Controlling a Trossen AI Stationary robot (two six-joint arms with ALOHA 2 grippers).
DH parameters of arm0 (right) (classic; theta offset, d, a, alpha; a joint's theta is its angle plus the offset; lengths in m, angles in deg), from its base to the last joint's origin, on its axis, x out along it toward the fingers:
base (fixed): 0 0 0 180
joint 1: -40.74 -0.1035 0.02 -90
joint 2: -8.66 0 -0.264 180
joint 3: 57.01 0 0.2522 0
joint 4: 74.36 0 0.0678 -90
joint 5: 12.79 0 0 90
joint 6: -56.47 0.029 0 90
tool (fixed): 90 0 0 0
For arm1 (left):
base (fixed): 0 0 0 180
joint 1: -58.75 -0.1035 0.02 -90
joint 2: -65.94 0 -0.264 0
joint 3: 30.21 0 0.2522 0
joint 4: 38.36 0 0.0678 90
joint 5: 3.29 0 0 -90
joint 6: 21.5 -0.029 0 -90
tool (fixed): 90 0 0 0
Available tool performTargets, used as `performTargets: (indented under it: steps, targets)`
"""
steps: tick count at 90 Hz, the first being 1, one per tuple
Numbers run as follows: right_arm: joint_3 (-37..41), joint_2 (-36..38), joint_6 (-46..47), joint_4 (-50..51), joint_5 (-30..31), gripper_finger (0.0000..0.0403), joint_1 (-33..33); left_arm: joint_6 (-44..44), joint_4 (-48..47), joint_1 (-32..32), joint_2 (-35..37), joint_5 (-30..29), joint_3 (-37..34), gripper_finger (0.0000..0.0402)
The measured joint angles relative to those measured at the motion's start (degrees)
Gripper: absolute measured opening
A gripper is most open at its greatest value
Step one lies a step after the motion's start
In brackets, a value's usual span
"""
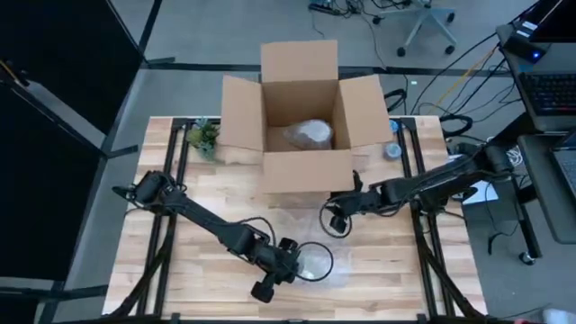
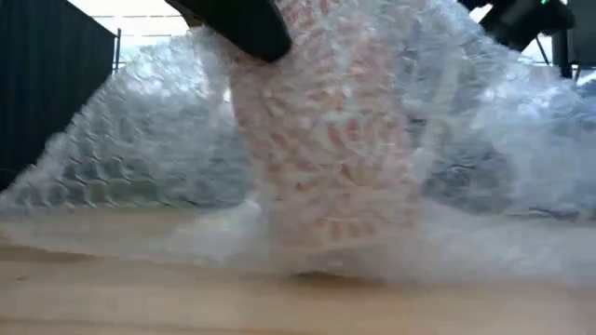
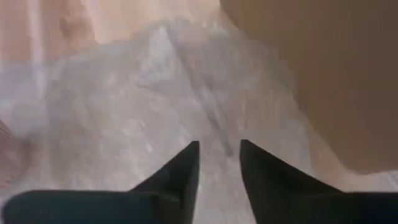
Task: Wrap mug
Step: Wrap the orange mug with bubble wrap
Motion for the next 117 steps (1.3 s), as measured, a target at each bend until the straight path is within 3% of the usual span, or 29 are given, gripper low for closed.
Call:
performTargets:
  steps: [14, 30, 47, 72, 88, 101, 117]
  targets:
    - [0.0, -4.96, 0.38, -1.49, -0.3, 0.0173, -0.02, -0.04, -1.59, 0.1, -0.02, -0.6, 0.87, 0.0007]
    - [-0.04, -10.98, -2.1, -9.03, 0.37, 0.0198, 0.14, -0.08, -1.49, 0.09, -0.02, -0.83, 0.96, 0.0007]
    - [-0.07, -17.6, -4.32, -13.98, 0.35, 0.0203, 1.11, -0.27, -1.11, 0.03, -0.02, -1.03, 1.0, 0.0009]
    - [-0.34, -22.76, -3.04, -18.43, 1.27, 0.0202, 1.31, -0.3, -0.01, -0.17, 0.14, -1.29, 1.19, 0.0048]
    - [-0.24, -23.39, -4.66, -22.17, 1.02, 0.02, 1.31, -1.58, -1.4, 0.1, -0.26, -2.74, 1.33, 0.0009]
    - [-0.27, -23.73, -6.92, -21.16, 0.69, 0.0167, 1.94, -2.02, -1.72, 0.81, -0.26, -4.34, 1.35, 0.0005]
    - [-0.44, -24.98, -6.09, -20.44, 0.9, 0.0055, 2.93, -1.73, -5.42, 1.57, -0.28, -6.24, 2.48, 0.0003]
